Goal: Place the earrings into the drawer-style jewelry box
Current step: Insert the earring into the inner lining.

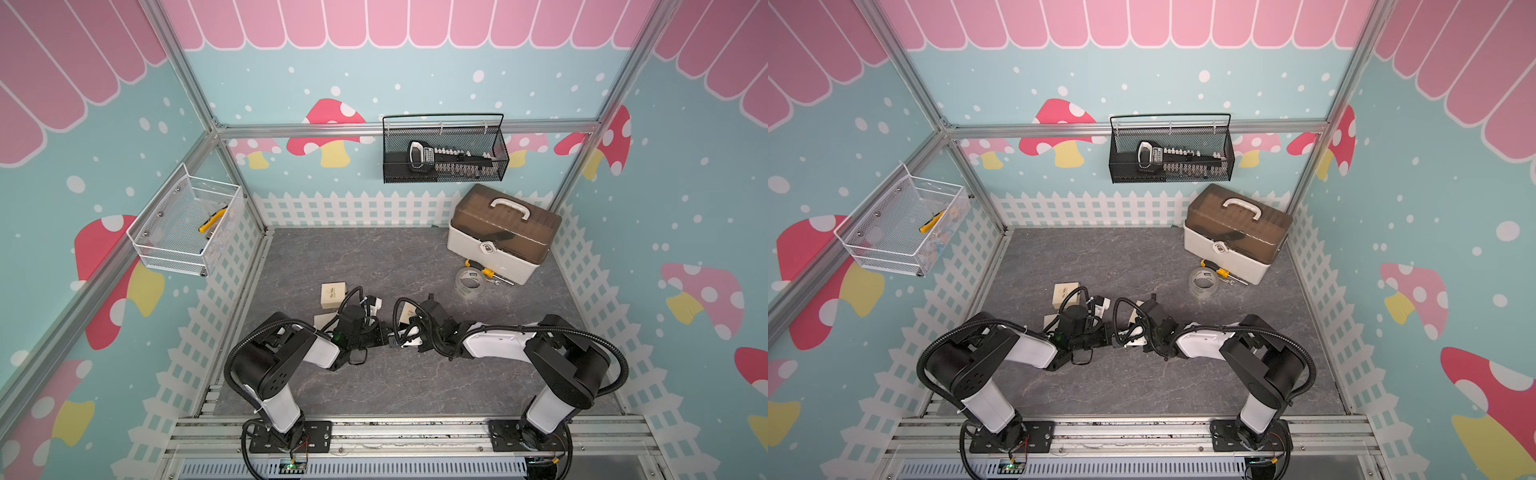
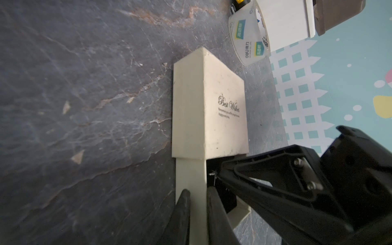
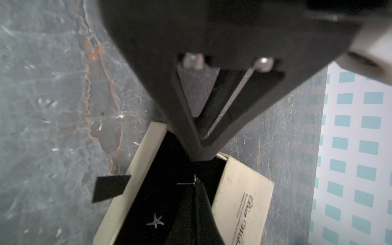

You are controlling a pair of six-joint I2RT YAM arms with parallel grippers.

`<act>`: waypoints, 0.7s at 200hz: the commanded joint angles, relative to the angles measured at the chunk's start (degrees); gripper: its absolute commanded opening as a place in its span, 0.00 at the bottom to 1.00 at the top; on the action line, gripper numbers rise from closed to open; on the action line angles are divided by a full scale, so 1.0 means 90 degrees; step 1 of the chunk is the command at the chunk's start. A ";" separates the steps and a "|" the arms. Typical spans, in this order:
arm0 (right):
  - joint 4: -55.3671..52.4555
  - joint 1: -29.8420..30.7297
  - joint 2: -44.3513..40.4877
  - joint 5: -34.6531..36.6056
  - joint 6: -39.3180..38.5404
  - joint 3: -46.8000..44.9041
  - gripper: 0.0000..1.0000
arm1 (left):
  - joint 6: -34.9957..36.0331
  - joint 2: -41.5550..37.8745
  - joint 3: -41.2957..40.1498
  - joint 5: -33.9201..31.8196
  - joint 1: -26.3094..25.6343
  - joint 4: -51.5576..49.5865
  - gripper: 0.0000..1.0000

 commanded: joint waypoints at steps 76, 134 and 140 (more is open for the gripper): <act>0.0376 0.0071 0.0205 0.0078 0.0063 0.0067 0.00 | 0.0055 0.0080 0.0106 0.0110 0.0037 0.0061 0.17; 0.0254 0.0090 0.0279 0.0146 -0.0175 0.0010 0.00 | 0.0051 0.0077 0.0077 0.0117 0.0051 0.0093 0.16; 0.0238 0.0099 0.0282 0.0173 -0.0225 0.0002 0.00 | 0.0049 0.0072 0.0077 0.0117 0.0046 0.0094 0.16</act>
